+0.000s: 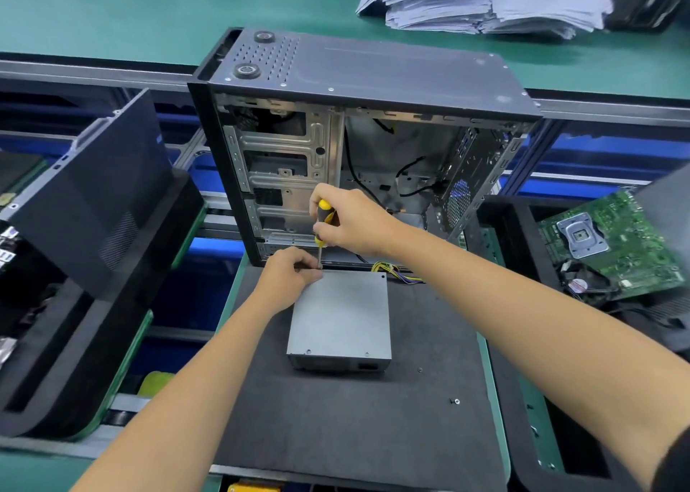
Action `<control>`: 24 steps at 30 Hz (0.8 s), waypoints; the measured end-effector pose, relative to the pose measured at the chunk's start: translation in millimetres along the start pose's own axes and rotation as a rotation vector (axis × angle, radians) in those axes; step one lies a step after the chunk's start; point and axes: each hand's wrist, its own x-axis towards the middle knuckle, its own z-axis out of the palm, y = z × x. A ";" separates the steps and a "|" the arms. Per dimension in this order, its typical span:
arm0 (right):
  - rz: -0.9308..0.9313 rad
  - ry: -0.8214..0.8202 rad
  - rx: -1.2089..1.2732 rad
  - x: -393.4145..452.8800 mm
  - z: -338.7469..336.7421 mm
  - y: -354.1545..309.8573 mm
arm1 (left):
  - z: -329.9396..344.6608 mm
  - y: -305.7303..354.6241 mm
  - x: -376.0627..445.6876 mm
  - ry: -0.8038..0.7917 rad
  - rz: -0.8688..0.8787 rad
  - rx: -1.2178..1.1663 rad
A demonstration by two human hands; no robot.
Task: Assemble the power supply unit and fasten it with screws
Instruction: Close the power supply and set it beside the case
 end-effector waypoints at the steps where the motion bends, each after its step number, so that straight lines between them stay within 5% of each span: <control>1: -0.007 -0.011 -0.009 0.6 -1.4 0.1 | -0.3 -1.8 0.3 -0.004 -0.011 -0.026; 14: 0.000 -0.077 -0.159 9.2 -7.6 -11.0 | -0.9 -7.8 -2.9 -0.014 -0.040 -0.152; 24: -0.008 -0.189 -0.561 25.0 -7.4 -29.2 | 11.1 -11.7 -8.1 0.054 -0.067 -0.278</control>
